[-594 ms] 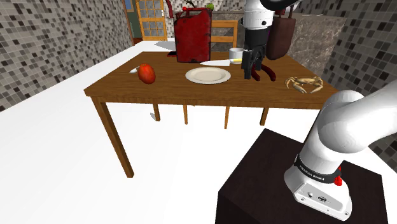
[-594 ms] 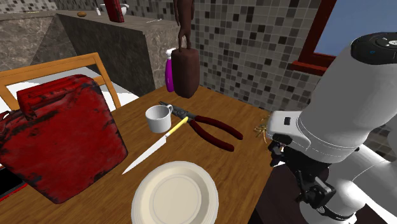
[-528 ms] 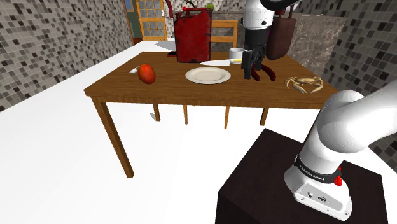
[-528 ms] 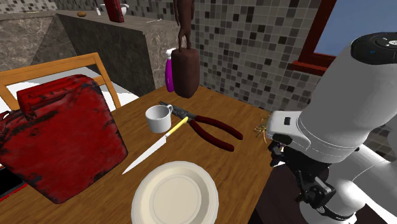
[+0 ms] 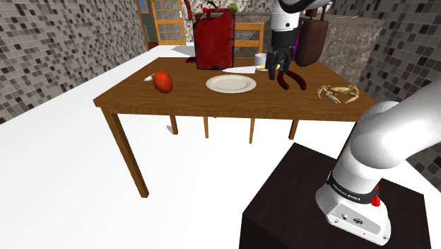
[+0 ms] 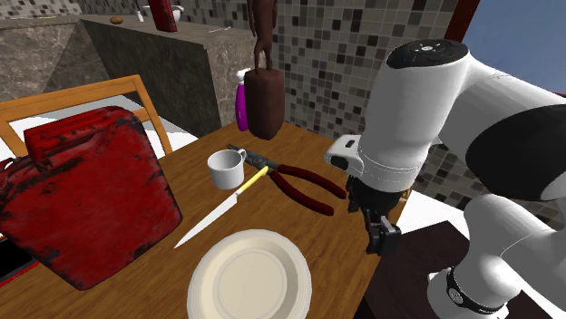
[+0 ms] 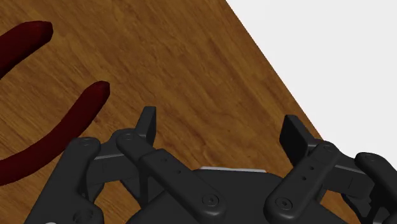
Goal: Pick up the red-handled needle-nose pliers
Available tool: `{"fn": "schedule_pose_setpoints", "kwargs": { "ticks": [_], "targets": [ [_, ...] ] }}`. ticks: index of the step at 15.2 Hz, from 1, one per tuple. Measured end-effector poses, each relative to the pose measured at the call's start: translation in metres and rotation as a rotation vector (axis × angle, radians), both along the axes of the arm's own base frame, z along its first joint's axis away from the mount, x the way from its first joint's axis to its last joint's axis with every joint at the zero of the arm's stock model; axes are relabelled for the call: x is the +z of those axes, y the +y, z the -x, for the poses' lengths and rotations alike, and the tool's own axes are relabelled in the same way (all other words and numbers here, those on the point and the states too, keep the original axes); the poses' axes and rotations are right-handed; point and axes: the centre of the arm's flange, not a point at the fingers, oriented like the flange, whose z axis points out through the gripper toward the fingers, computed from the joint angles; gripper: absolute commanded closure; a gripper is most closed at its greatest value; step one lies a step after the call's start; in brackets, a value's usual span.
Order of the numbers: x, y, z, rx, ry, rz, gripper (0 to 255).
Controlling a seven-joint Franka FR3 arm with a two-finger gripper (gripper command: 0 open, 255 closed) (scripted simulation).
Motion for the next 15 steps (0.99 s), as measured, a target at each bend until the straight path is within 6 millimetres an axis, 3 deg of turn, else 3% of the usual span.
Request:
{"fn": "schedule_pose_setpoints", "kwargs": {
  "ticks": [8, 15],
  "targets": [
    [-0.012, -0.109, -0.032, -0.174, -0.021, -0.021, 0],
    [-0.021, -0.199, -0.041, -0.326, -0.038, -0.039, 0]
  ]
}}
